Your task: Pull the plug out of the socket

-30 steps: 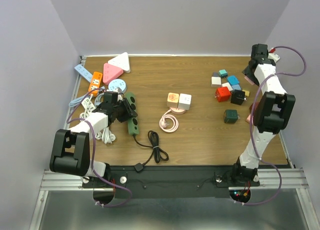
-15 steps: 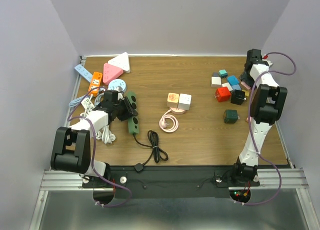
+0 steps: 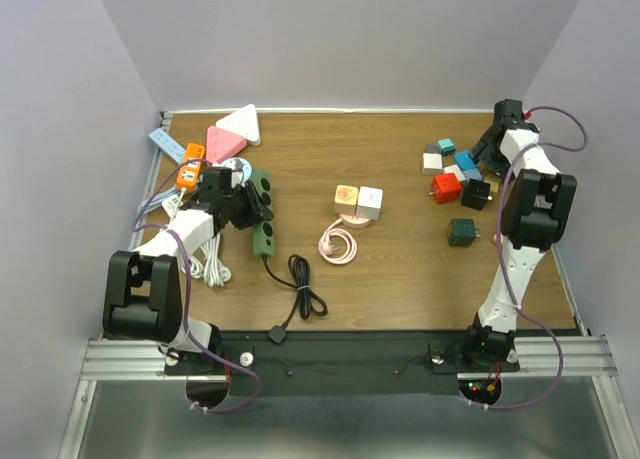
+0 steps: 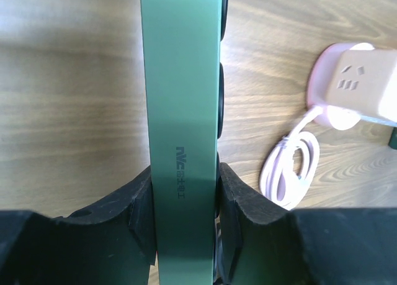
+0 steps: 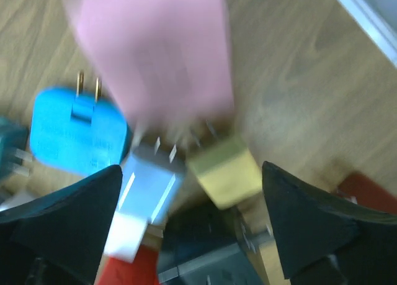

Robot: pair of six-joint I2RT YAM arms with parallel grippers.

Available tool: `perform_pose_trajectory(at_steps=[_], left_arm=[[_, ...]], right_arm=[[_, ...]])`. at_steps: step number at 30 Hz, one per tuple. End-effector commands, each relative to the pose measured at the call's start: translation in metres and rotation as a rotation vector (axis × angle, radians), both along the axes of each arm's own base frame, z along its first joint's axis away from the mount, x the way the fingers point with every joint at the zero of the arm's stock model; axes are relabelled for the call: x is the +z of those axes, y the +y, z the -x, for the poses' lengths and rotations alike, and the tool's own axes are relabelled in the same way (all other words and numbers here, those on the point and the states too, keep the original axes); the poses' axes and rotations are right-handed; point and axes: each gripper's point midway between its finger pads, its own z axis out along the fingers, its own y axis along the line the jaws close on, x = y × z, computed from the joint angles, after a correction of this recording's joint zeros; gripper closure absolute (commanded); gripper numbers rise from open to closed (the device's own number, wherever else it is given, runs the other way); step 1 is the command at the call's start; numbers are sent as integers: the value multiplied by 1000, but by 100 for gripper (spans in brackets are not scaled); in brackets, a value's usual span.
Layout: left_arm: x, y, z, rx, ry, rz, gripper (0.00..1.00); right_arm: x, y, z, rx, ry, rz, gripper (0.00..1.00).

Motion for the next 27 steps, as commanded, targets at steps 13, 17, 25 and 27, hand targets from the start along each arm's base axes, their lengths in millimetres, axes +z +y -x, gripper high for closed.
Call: perform_pose_trajectory(at_steps=[13, 17, 25, 27], left_arm=[[45, 55, -116, 15, -108, -222, 100], [47, 85, -142, 78, -102, -297, 100], [41, 141, -162, 183, -68, -343, 100], [39, 143, -161, 184, -63, -344, 88]], right_arm=[[184, 78, 24, 274, -381, -128, 0], [196, 148, 30, 494, -409, -209, 0], [169, 251, 52, 795, -325, -356, 0], [159, 276, 61, 851, -292, -362, 0]])
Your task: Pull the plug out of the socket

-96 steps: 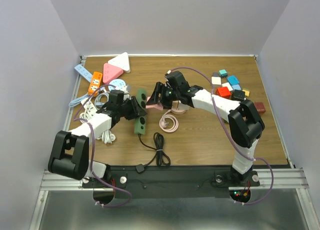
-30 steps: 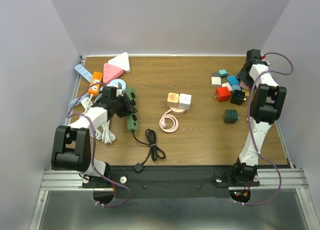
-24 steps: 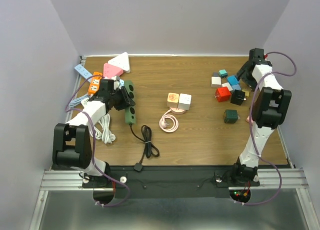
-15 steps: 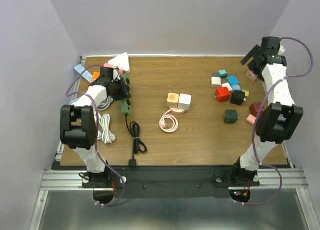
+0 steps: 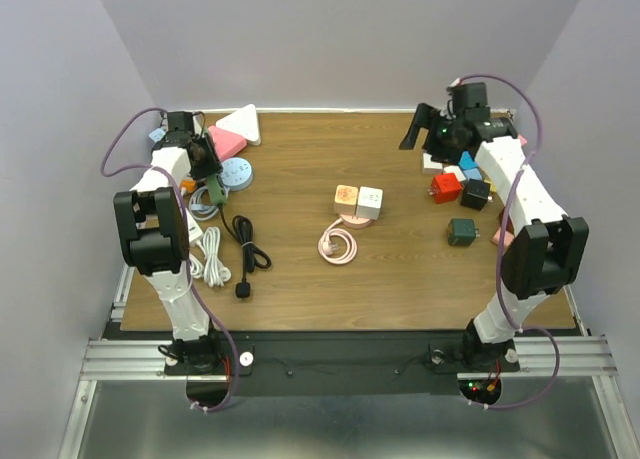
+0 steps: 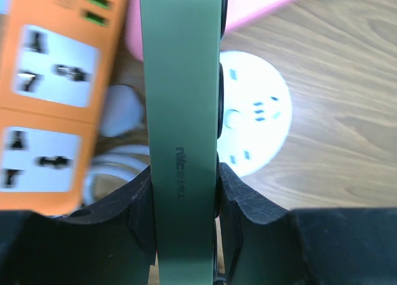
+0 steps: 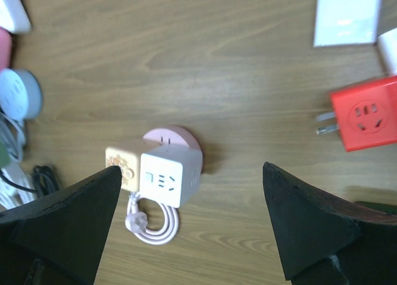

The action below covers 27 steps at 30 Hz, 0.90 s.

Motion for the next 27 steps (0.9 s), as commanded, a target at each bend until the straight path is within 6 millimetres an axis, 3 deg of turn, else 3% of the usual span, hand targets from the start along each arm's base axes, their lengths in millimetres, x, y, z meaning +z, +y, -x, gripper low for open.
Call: perform_pose_trajectory(at_steps=[1, 2, 4, 9, 12, 15, 16, 17, 19, 20, 23, 27], left_arm=[[23, 10, -10, 0, -55, -34, 79], [22, 12, -9, 9, -57, -31, 61], [21, 14, -8, 26, -56, -34, 43], [22, 23, -6, 59, -64, -4, 24], [31, 20, -4, 66, -78, 22, 21], [53, 9, 5, 57, -129, 78, 20], [50, 3, 14, 52, -124, 102, 19], [73, -3, 17, 33, -190, 120, 18], [83, -13, 28, 16, -210, 158, 16], [89, -18, 39, 3, -231, 172, 16], [96, -40, 62, -51, -252, 244, 16], [98, -55, 85, -84, -263, 295, 16]], right_arm=[[-6, 45, 14, 149, 2, -6, 0], [-13, 57, 18, 172, 15, 10, 0], [-22, 64, 22, 178, 36, 24, 0], [-49, 84, 31, 201, 91, 61, 0], [-54, 91, 35, 216, 100, 71, 0], [-61, 102, 41, 281, 87, 133, 0], [-67, 101, 41, 334, 72, 197, 0], [-71, 108, 45, 383, 63, 232, 0], [-66, 110, 45, 493, -20, 332, 0], [-78, 110, 53, 557, -24, 369, 0], [-65, 119, 54, 770, -207, 450, 0], [-63, 122, 60, 917, -290, 504, 0]])
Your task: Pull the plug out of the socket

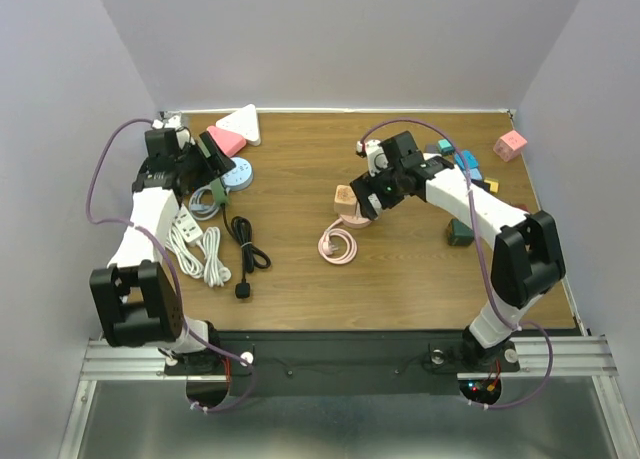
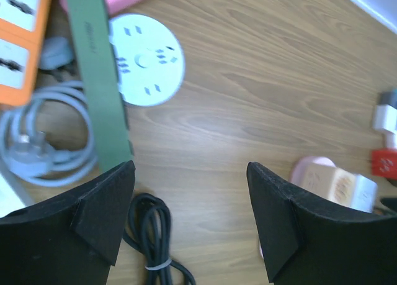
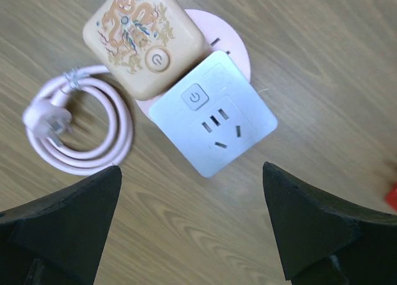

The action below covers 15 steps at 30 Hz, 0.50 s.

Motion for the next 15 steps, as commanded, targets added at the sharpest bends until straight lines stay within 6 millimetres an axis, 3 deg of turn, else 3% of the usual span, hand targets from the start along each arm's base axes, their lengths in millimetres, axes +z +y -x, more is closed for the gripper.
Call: perform_pose_trajectory(at_steps=[1, 8, 15], left_arm=[[11, -25, 20, -69, -49, 92, 16], [-3, -36, 41, -102, -29, 120, 16], [3, -40, 47, -108, -43, 144, 16]], right_arm=[[48, 7, -27, 258, -289, 37, 0], [51, 21, -39, 432, -368, 65, 0], [35, 40, -33, 519, -305, -10, 0]])
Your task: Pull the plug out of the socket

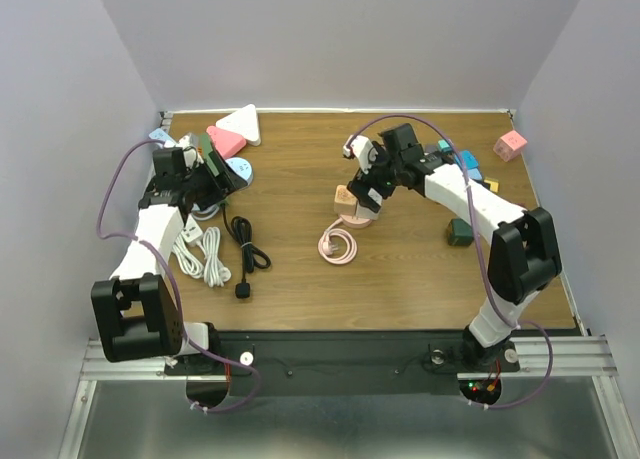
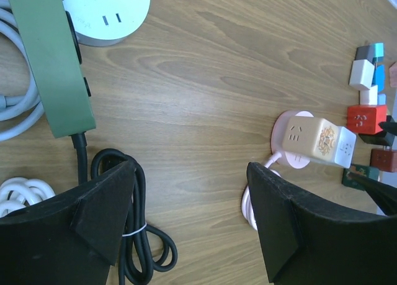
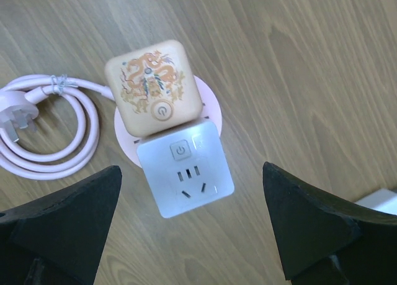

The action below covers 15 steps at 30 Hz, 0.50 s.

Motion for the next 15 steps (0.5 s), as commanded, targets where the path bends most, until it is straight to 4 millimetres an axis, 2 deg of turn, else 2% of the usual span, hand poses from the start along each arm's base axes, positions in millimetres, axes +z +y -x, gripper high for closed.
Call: perform_pose_trajectory(at_steps=[1, 2, 8, 13, 15], left_arm=[[30, -8, 2, -25, -99, 29, 16], [32, -8, 2, -25, -104, 30, 16], [42, -14, 7, -46, -115, 61, 14], [40, -16, 10, -47, -107, 71, 14], [38, -17, 12, -49, -103, 71, 14]], right_arm=[[8, 20, -8, 96, -28, -56, 0], [-1, 20, -10, 91, -8, -46, 0], [-26, 20, -13, 89, 44, -17, 0], [-50, 13, -14, 52, 87, 22, 0], [-51, 14, -18, 10, 96, 9, 2]])
